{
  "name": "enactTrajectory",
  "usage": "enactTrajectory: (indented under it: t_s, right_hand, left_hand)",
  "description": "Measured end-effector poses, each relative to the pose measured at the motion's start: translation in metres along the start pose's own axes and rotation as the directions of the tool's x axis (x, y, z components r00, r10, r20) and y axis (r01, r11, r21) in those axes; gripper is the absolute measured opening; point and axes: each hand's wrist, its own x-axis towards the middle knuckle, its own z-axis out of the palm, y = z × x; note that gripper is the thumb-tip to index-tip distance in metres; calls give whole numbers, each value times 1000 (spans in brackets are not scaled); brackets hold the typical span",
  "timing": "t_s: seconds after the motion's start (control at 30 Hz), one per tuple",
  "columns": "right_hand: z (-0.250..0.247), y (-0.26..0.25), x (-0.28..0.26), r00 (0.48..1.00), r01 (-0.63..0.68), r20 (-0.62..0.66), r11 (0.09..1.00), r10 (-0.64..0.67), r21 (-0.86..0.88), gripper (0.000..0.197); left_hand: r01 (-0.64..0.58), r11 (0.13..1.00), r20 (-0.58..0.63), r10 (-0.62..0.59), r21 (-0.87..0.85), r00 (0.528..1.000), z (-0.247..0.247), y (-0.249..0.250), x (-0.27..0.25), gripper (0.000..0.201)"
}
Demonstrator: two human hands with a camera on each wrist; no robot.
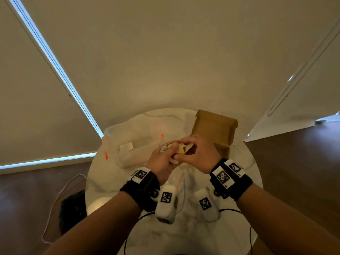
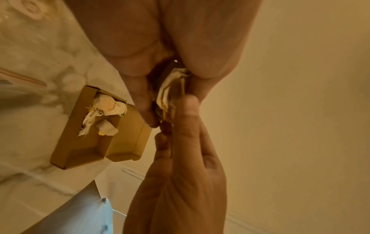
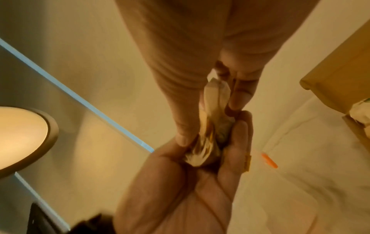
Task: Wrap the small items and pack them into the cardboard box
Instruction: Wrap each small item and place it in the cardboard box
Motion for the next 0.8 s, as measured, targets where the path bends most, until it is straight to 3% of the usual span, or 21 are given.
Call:
enactTrajectory:
  t_s: [0.1,0.17,0.33,0.43,0.5,0.63,0.8]
  right_hand:
    - [-8,4,-1,996,-62,-49,989,69,137,31]
    - [-14,5,-1,995,-58,-77,989,69,138,20]
    - [-19,5,-3,998,66,-5,998,-66,-26,29]
    - [-17,5,-4,959,282,58,941,-276,-187,40]
    - [-13,6,-5,932,364,107,896,-348,-254,41]
    - [-10,7,-2,899,437,135,841,-416,-319,26]
    - [-14,7,0,907,421,92,880,-411,-220,22]
  left_hand:
    - [24,998,-5,-25,-57,1000,-1,6,3,21]
    - [41,997,-15,-42,-72,999,-2,8,4,24]
    - [74,995,-6,-74,-68,997,1,11,3,25]
    - [92,995,5,-92,-27,996,2,12,0,22]
    - [108,994,23,-108,-10,994,2,12,-2,27]
    - [134,991,31,-134,3,990,5,12,-4,38]
    - [171,984,22,-171,-39,985,3,14,-2,52]
